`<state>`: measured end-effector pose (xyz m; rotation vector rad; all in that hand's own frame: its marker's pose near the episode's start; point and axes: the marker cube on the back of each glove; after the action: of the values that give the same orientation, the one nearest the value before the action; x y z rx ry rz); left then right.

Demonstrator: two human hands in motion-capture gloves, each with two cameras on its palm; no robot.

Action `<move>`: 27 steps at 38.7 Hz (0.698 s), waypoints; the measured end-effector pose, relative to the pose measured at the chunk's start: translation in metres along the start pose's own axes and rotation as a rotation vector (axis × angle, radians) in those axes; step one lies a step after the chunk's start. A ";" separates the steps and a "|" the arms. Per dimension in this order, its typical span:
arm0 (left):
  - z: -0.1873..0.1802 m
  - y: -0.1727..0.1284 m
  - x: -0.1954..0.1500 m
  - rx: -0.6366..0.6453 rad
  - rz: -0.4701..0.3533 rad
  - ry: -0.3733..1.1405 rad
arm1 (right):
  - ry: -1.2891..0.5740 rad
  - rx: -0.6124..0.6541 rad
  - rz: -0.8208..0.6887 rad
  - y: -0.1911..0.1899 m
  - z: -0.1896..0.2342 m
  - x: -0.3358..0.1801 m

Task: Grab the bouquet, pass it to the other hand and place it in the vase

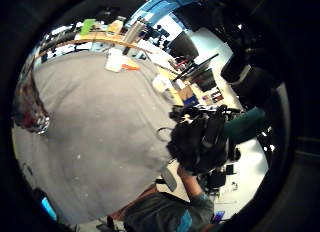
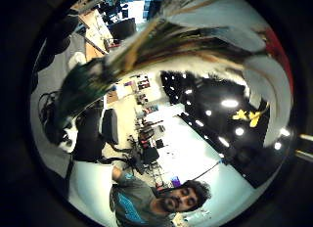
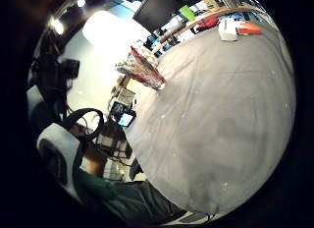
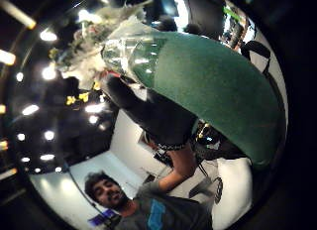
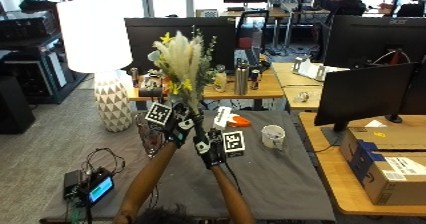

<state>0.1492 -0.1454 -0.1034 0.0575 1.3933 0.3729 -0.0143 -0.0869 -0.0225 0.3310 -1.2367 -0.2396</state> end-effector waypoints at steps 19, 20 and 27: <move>-0.010 0.007 0.019 0.103 -0.142 0.157 | 0.081 -0.135 -0.039 -0.003 0.035 0.002; -0.011 0.006 0.019 0.102 -0.139 0.158 | 0.087 -0.146 -0.037 -0.003 0.035 0.001; -0.041 -0.011 0.035 0.108 -0.099 0.149 | 0.270 -0.302 -0.024 0.005 0.016 -0.013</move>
<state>0.1160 -0.1528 -0.1472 0.0496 1.5565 0.2232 -0.0333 -0.0793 -0.0275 0.1117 -0.9149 -0.3846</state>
